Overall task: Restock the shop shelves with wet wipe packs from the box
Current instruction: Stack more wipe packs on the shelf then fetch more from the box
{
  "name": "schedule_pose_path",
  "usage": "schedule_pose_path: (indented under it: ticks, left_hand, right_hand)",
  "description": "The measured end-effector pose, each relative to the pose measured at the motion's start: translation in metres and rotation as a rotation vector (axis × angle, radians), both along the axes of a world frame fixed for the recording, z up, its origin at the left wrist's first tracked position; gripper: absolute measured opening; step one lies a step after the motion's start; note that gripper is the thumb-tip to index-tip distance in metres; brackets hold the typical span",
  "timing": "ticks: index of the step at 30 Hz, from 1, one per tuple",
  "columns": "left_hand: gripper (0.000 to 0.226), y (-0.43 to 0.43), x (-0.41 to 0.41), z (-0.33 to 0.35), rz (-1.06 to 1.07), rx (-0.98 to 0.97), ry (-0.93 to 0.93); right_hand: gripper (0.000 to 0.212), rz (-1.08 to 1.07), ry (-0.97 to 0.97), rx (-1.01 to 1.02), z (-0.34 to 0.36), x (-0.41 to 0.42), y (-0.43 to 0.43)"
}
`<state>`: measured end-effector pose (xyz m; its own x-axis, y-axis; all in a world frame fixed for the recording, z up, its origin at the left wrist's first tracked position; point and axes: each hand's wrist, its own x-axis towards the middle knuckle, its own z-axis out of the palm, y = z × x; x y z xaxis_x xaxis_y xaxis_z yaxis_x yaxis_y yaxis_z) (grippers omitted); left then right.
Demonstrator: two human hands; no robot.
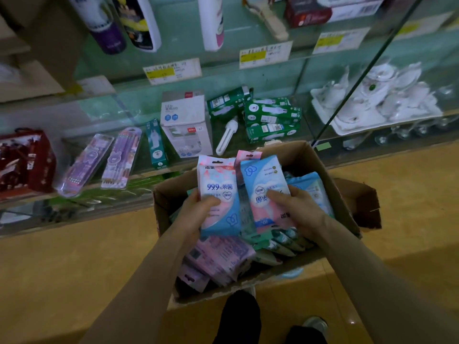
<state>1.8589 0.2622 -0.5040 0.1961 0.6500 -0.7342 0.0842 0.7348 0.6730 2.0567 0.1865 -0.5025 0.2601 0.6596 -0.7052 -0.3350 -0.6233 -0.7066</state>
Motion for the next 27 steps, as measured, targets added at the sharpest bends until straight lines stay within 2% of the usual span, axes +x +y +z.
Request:
schedule_pose_path:
  ticks: [6,8,10,14,16,18,19,22,27]
  left_hand:
    - [0.028,0.003,0.024,0.03,-0.166,0.038,-0.033]
    - [0.027,-0.001,0.037,0.039,-0.213,0.002,-0.063]
    - [0.035,-0.009,0.052,0.046,-0.24,-0.069,-0.166]
    - [0.048,-0.022,0.069,0.056,-0.338,0.031,-0.251]
    - [0.05,-0.024,0.071,0.065,-0.428,0.087,-0.228]
    - [0.037,-0.022,0.072,0.078,-0.492,0.145,-0.148]
    - [0.032,-0.021,0.072,0.084,-0.512,0.162,-0.118]
    - [0.032,-0.022,0.076,0.103,-0.576,0.234,-0.118]
    - [0.02,-0.035,0.088,0.133,-0.637,0.31,-0.113]
  right_hand:
    - [0.034,-0.142,0.04,0.055,0.04,0.014,-0.006]
    - [0.031,-0.171,0.016,0.09,0.055,0.016,-0.007]
    - [0.026,-0.184,0.014,0.123,0.067,0.015,-0.009]
    - [0.015,-0.189,0.011,0.18,0.084,0.015,-0.015]
    - [0.027,-0.217,-0.02,0.205,0.094,0.023,-0.018]
    - [0.054,-0.251,-0.075,0.211,0.107,0.037,-0.023]
    - [0.057,-0.258,-0.12,0.207,0.113,0.045,-0.027]
    - [0.033,-0.084,-0.232,0.162,0.138,0.073,-0.044]
    - [0.018,0.358,-0.375,0.053,0.182,0.096,-0.089]
